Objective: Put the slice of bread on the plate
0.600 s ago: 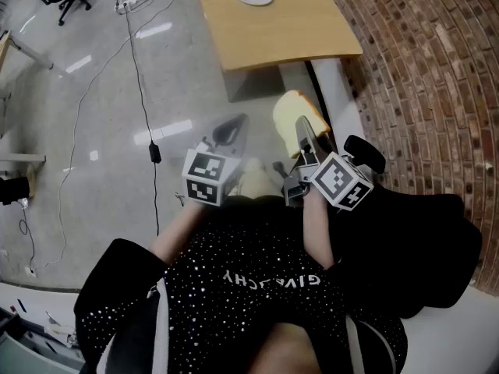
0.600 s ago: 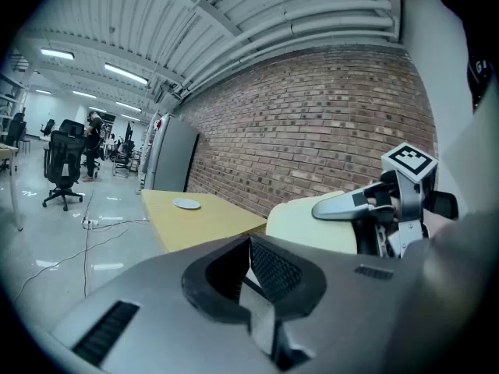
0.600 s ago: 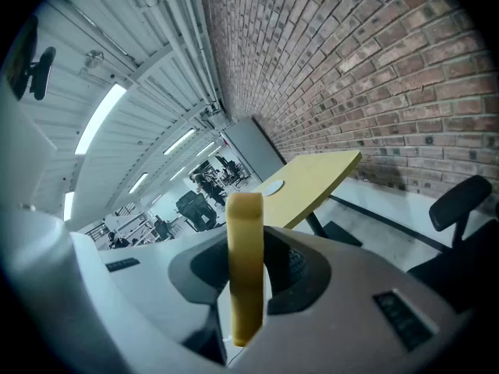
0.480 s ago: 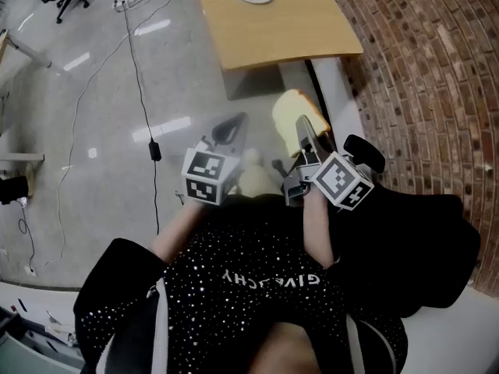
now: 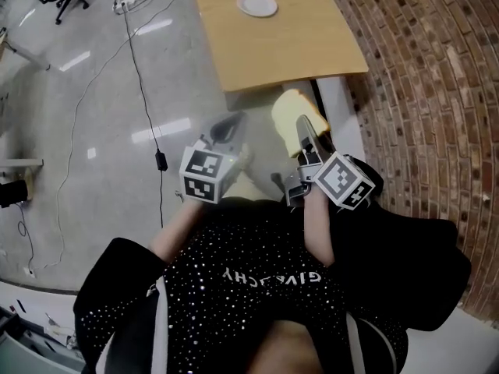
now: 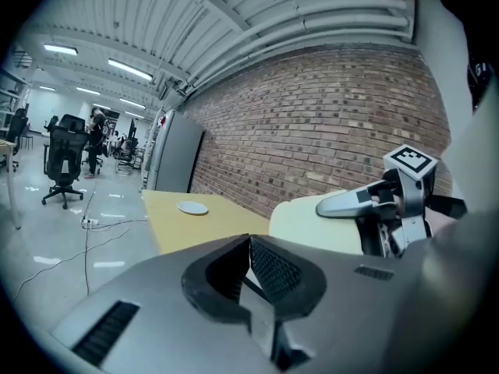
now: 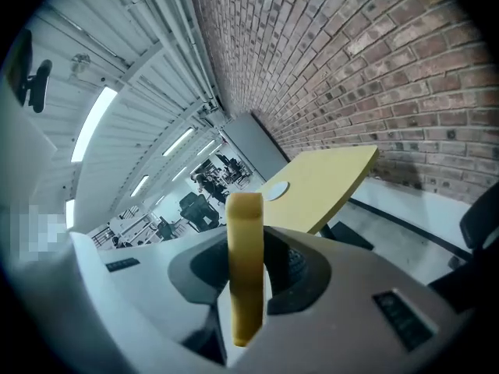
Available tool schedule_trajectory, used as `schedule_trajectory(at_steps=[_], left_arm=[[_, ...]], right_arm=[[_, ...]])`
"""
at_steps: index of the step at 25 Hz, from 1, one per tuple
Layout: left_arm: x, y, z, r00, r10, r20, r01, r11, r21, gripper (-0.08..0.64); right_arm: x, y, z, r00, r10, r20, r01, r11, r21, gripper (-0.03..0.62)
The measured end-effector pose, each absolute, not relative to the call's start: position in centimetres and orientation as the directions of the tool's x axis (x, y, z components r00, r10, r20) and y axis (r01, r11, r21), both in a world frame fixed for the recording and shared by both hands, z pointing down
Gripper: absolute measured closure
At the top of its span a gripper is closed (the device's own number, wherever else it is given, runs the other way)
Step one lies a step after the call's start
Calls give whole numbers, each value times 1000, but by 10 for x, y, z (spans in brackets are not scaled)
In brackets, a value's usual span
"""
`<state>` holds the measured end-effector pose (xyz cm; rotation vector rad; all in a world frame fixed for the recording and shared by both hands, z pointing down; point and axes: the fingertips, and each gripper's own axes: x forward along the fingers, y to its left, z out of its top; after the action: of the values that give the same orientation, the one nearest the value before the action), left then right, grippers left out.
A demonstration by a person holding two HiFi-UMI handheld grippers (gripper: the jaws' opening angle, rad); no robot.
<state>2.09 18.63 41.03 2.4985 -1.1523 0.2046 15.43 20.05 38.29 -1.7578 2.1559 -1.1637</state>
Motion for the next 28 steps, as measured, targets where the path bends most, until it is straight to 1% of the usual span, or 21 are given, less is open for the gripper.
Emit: schedule_trajectory(at_steps=[11, 16, 28], left_arm=[[40, 83, 405, 646, -709, 281, -763, -590, 266, 549], [48, 57, 410, 647, -704, 294, -763, -586, 273, 549], [67, 4, 407, 658, -703, 271, -753, -610, 246, 549]], right_arm=[[166, 94, 382, -348, -871, 348, -777, 59, -627, 497], [173, 66, 381, -354, -870, 344, -775, 67, -629, 498], [188, 13, 388, -361, -877, 318, -752, 72, -655, 498]])
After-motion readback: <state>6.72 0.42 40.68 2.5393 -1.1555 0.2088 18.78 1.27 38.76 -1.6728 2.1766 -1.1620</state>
